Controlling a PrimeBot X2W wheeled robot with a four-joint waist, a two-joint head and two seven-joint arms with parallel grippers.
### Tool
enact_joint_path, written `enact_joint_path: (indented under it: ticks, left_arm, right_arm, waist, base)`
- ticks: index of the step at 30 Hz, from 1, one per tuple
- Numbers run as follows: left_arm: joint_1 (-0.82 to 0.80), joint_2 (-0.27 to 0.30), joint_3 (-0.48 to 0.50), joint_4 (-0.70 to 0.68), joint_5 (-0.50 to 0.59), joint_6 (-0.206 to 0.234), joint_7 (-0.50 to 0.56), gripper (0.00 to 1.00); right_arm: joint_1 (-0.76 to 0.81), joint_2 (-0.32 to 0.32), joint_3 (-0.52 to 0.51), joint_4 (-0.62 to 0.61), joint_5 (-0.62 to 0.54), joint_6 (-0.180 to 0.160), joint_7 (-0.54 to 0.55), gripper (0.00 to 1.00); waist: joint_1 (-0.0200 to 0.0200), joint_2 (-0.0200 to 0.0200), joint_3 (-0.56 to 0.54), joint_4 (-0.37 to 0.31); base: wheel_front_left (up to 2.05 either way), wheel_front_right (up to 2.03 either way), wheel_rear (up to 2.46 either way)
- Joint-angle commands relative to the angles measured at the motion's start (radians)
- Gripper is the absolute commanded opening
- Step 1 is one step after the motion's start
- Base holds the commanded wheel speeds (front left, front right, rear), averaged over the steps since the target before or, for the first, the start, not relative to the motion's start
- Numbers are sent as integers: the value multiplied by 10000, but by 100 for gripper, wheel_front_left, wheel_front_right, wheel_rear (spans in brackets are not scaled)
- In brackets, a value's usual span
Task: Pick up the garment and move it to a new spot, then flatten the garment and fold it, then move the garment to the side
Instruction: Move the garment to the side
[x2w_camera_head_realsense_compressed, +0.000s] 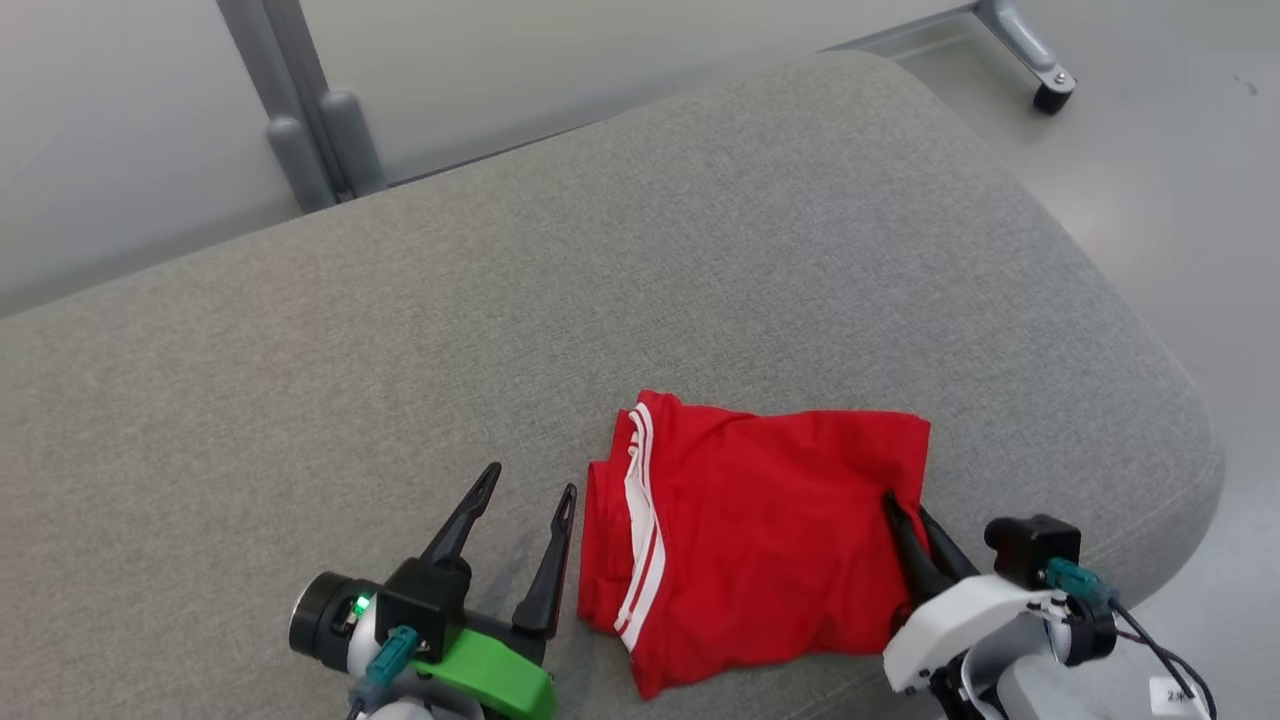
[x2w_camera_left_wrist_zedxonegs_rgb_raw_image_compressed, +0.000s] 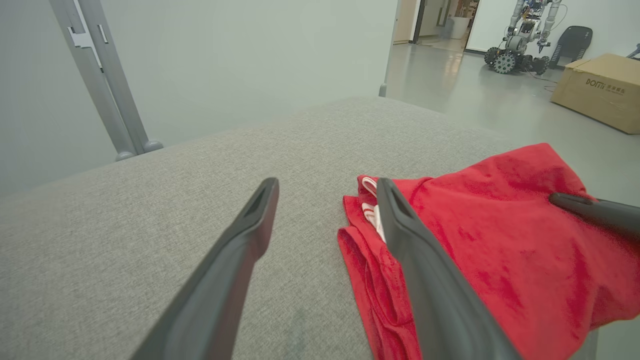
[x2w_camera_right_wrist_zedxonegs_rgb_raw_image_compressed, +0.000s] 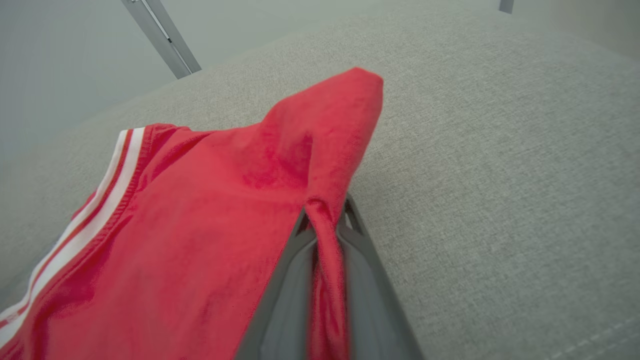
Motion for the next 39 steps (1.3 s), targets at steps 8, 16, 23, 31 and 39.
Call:
enact_joint_path:
  ticks: [8,16,23,31,39]
  left_arm:
    - [-1108,607,-752,-666,119,-30,4,100]
    - [-2028,1130,-1099,-1338,331,-31,4,100]
    - [-2447,1294,-1166,-1692,424,-32,4,100]
    - [-2604,1397,-937,-2058,533,-32,4,100]
    - [-2535,1443,-707,-2113,552,-31,7,100]
  right_arm:
    - [-2169,-13,-255,-40,-658,-16,-1,0]
    - [-4736,-485,-1886,449,-1773,-16,0,0]
    - [-6096,-1210,-3531,1276,-2688,-16,0,0]
    - [-6794,-2198,-6528,2097,-4298,-18,0,0]
    - [-6797,-2549,-8399,1900,-5767,-18,0,22]
  waist:
    - [0,-1,2107,712]
    - [0,-1,3881,1825]
    - [0,-1,4678,2392]
    - [0,-1,5113,2784]
    - [0,-1,5164,2853]
  base:
    - [0,0,0]
    - [0,0,0]
    - [0,0,0]
    - [0,0,0]
    - [0,0,0]
